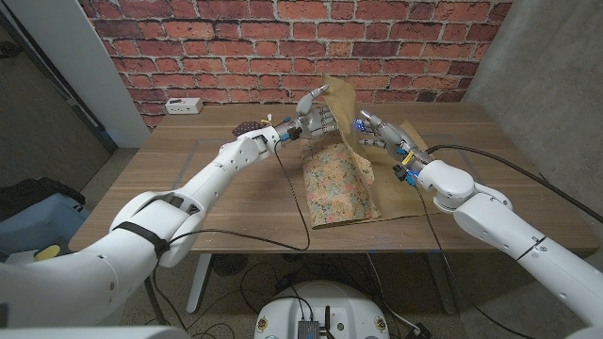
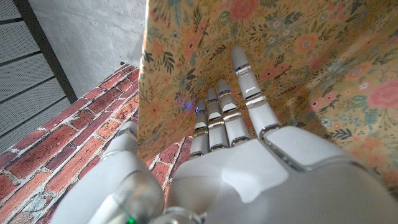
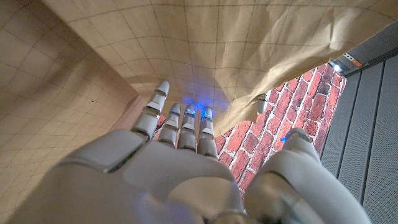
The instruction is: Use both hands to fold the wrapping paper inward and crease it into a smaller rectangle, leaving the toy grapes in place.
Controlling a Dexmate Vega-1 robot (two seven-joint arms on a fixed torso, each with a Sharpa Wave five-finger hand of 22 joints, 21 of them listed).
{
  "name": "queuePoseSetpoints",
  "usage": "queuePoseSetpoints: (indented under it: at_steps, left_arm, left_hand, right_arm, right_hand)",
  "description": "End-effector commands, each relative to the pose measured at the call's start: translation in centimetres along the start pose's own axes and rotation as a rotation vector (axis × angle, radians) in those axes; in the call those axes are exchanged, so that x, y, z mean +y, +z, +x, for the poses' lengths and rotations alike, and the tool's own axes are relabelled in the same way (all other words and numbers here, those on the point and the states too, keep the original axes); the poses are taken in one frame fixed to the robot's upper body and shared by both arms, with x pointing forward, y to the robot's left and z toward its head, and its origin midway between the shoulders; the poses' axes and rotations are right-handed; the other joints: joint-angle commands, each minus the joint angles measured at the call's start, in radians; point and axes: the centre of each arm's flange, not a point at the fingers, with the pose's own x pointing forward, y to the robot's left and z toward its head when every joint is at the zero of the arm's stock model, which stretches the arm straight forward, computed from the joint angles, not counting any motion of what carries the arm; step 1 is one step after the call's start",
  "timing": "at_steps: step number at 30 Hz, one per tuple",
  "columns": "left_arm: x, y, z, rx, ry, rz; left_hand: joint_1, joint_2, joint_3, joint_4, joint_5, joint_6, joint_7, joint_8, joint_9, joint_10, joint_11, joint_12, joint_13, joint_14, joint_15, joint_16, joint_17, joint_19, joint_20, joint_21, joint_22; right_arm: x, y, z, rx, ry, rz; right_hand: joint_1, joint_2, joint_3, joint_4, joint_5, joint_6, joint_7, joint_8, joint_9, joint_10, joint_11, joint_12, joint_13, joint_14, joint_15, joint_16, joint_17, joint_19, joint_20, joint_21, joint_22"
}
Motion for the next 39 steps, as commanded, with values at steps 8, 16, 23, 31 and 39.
queuePoseSetpoints:
  at_steps: [8, 16, 23, 31, 39]
  left_arm:
    - [-1.6, 0.7, 1.0, -0.018, -0.168, 0.176]
    - [-1.8, 0.9, 1.0, -0.008, -0.154, 0.223]
    - [-1.7, 0.3, 1.0, 0.001, -0.142, 0.202]
    - [-1.6, 0.0, 1.1, 0.024, -0.128, 0.211]
    - [-1.7, -0.2, 1.3, 0.023, -0.122, 0.211]
  left_hand:
    - [-0.097, -0.063, -0.168, -0.049, 0.041, -0.295, 0.012, -0.014, -0.035, -0.229, 0.028, 0.001, -0.003, -0.187, 0.019, 0.003, 0.002, -0.071, 0.044, -0.118, 0.006]
    - [-0.030, -0.041, -0.209, -0.099, 0.065, -0.338, 0.005, 0.004, -0.038, -0.292, -0.001, 0.009, -0.004, -0.247, -0.007, 0.007, 0.000, -0.102, 0.029, -0.165, 0.009]
    - [-0.019, -0.032, -0.212, -0.098, 0.064, -0.310, 0.006, 0.013, -0.038, -0.277, 0.012, 0.017, -0.005, -0.238, -0.006, 0.012, -0.001, -0.094, 0.030, -0.170, 0.010]
    - [-0.026, -0.021, -0.218, -0.088, 0.060, -0.298, 0.001, 0.013, -0.038, -0.291, 0.025, 0.014, -0.005, -0.255, 0.002, 0.008, 0.000, -0.122, 0.036, -0.189, 0.011]
    - [-0.032, -0.014, -0.222, -0.082, 0.057, -0.296, -0.002, 0.012, -0.038, -0.296, 0.030, 0.014, -0.006, -0.263, 0.008, 0.007, 0.000, -0.135, 0.039, -0.199, 0.012]
  right_arm:
    - [-0.2, 4.5, -0.5, 0.097, -0.016, -0.232]
    - [-0.9, 4.7, -0.7, 0.052, -0.002, -0.139]
    - [-2.1, 3.7, -1.3, -0.003, -0.039, -0.013]
    - [-2.7, 4.3, -2.3, 0.057, -0.095, -0.106]
    - [-2.2, 6.0, -3.0, 0.200, -0.239, -0.341]
  right_hand:
    - [0.012, -0.041, -0.023, -0.018, 0.020, -0.063, 0.017, -0.015, 0.002, -0.031, 0.001, -0.007, 0.002, 0.003, 0.020, -0.005, -0.001, 0.014, 0.027, 0.003, 0.003]
    - [-0.001, -0.082, -0.060, -0.024, 0.034, -0.089, 0.031, -0.010, 0.002, -0.027, 0.022, -0.001, 0.002, 0.024, 0.025, 0.002, -0.001, 0.041, 0.026, 0.007, 0.004]
    - [-0.049, -0.096, -0.109, -0.010, 0.052, -0.058, 0.049, 0.004, 0.001, 0.012, 0.036, 0.011, 0.002, 0.065, 0.033, 0.013, 0.001, 0.084, 0.027, 0.015, 0.005]
    - [-0.055, -0.091, -0.123, -0.009, 0.060, -0.067, 0.051, 0.000, 0.001, 0.001, 0.031, 0.004, 0.001, 0.057, 0.035, 0.007, 0.001, 0.086, 0.030, 0.011, 0.005]
    - [0.238, 0.066, 0.001, -0.105, 0.084, -0.046, 0.004, 0.017, 0.001, 0.020, -0.014, 0.009, 0.001, 0.127, -0.021, 0.020, -0.002, 0.116, 0.028, 0.003, 0.006]
